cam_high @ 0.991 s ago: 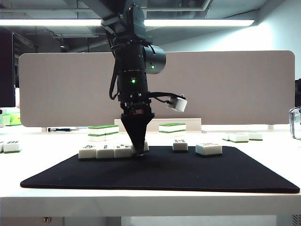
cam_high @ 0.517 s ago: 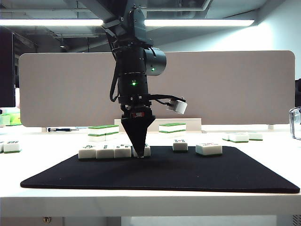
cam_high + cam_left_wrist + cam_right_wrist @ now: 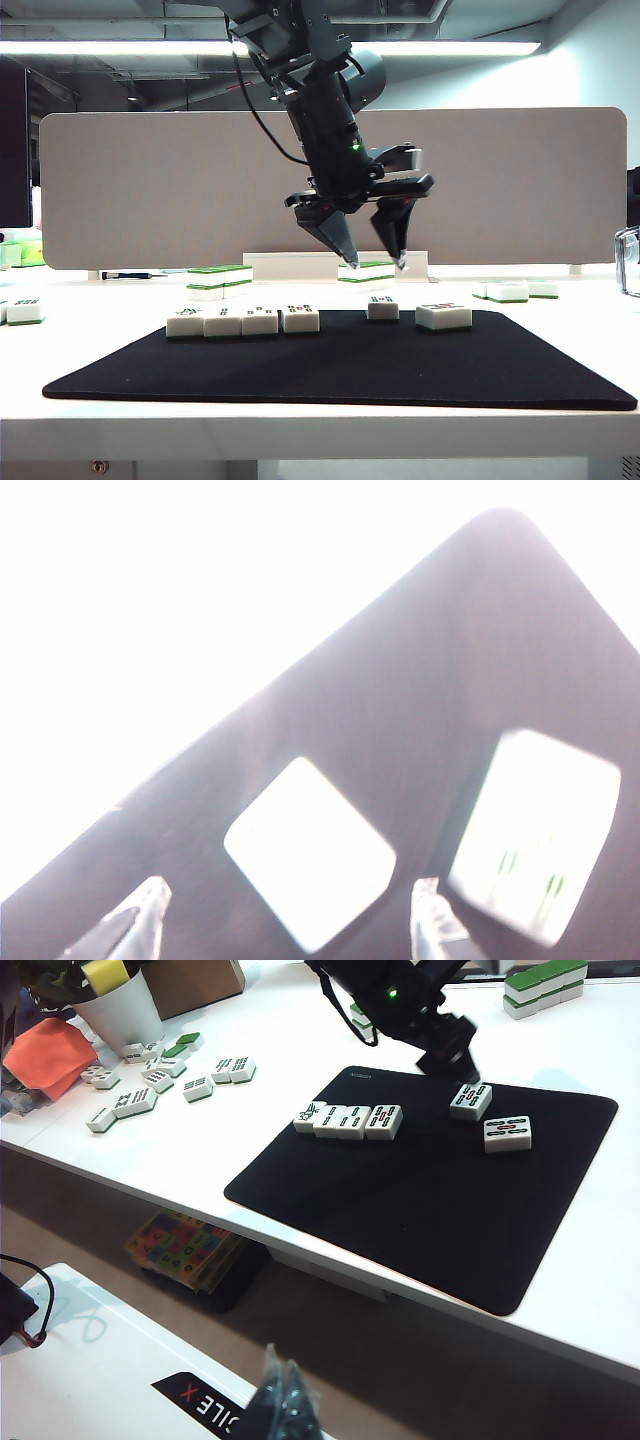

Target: Align six mahjong tiles in a row on the table.

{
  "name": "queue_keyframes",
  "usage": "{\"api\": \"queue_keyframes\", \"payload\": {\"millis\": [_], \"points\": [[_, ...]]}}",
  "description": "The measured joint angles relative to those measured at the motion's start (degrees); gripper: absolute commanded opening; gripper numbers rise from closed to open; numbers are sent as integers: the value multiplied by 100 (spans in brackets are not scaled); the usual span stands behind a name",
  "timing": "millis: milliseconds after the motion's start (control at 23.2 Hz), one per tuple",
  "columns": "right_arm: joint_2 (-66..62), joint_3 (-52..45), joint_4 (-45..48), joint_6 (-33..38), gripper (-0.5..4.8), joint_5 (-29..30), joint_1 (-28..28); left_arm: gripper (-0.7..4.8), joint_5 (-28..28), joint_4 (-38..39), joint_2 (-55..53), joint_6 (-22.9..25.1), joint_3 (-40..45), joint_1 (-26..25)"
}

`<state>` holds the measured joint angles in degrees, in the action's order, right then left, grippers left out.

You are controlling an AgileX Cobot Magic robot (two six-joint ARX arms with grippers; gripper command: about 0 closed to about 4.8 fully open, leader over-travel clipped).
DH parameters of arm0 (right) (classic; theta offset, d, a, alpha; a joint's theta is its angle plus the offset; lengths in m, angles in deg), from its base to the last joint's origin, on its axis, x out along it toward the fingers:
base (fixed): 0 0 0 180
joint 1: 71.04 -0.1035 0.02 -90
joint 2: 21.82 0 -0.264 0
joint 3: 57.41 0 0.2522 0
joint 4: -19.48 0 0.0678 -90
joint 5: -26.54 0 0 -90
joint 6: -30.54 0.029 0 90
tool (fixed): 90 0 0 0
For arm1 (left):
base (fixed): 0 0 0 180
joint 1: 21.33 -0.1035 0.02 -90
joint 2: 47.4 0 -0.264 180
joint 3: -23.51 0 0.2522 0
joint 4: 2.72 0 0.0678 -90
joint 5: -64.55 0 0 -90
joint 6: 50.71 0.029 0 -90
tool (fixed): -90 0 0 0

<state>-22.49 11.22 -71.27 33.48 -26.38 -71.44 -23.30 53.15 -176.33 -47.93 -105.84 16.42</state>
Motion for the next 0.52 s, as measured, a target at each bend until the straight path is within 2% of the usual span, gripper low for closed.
{"api": "queue_keyframes", "payload": {"millis": [86,259,517], "points": [[0,-2,4,0,-1,-2,0,318,-2,-151,-35,-675,-4,-2],[0,-2,0,0,-1,-2,0,318,0,-173,-208,-1300,-7,-2],[0,-2,2,0,-1,-2,0,317,-234,-122,-400,-1488,-4,66]]}}
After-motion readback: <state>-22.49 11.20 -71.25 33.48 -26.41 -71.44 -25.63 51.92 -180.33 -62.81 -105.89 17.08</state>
